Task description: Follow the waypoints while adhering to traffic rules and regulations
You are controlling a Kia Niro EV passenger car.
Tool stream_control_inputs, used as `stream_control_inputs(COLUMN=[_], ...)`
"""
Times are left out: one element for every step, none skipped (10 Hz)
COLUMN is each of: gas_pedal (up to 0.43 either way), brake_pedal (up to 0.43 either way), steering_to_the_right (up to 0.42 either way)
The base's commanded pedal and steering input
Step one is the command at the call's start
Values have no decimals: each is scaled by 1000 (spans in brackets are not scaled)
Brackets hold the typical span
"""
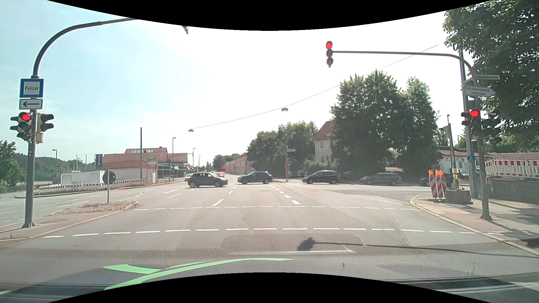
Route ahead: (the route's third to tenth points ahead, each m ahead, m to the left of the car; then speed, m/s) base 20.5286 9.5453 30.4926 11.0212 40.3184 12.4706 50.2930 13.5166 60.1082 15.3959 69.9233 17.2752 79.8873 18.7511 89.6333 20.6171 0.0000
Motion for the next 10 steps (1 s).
stream_control_inputs(gas_pedal=[0,0,0,0,0,0,0,0,0,0], brake_pedal=[348,348,348,348,341,341,341,341,341,341], steering_to_the_right=[-12,-11,-11,-12,-11,-12,-12,-12,-11,-11])
